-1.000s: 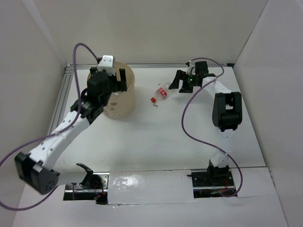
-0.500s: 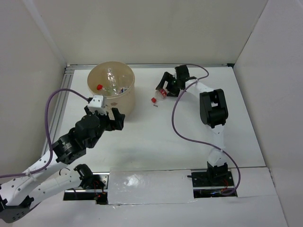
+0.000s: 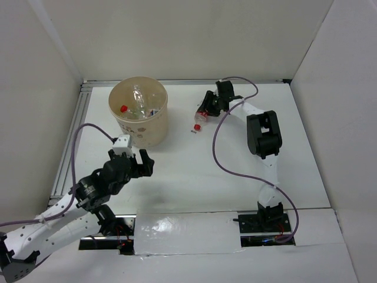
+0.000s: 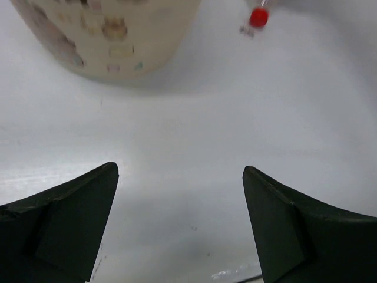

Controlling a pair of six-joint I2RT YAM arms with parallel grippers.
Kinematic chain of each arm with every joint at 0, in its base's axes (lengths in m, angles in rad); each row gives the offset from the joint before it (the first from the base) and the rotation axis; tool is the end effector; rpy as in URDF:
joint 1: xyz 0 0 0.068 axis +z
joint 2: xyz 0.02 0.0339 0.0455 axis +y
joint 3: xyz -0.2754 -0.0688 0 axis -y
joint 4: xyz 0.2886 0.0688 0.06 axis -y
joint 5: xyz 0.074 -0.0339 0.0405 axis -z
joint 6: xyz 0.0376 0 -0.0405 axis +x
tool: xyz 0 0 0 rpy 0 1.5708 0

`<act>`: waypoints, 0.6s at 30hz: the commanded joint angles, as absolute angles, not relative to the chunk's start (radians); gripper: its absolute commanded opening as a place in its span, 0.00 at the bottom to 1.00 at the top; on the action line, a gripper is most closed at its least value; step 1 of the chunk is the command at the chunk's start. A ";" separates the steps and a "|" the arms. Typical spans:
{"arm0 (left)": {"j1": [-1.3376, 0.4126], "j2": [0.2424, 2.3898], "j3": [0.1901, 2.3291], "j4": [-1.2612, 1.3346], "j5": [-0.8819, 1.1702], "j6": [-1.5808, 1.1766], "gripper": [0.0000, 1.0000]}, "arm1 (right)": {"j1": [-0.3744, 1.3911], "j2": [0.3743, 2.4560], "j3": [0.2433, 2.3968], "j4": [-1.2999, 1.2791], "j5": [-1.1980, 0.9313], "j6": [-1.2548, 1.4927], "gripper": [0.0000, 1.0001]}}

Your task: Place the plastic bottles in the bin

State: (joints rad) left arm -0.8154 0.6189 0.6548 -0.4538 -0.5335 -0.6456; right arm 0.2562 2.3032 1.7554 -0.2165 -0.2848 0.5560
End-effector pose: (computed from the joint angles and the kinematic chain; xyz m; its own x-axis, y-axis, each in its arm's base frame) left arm 0.1368 -0.1173 0.3004 -0.4077 -0.3228 -0.8542 0.0788 0.9195 -0.3850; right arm 0.5402 0.1524 0.1430 -0.8005 0.3139 -0.5105 -0.0199 0.8375 0.5461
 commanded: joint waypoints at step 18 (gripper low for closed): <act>-0.939 0.644 0.333 -0.242 -0.425 -0.856 1.00 | 0.569 2.165 2.459 -0.176 -0.693 0.118 0.31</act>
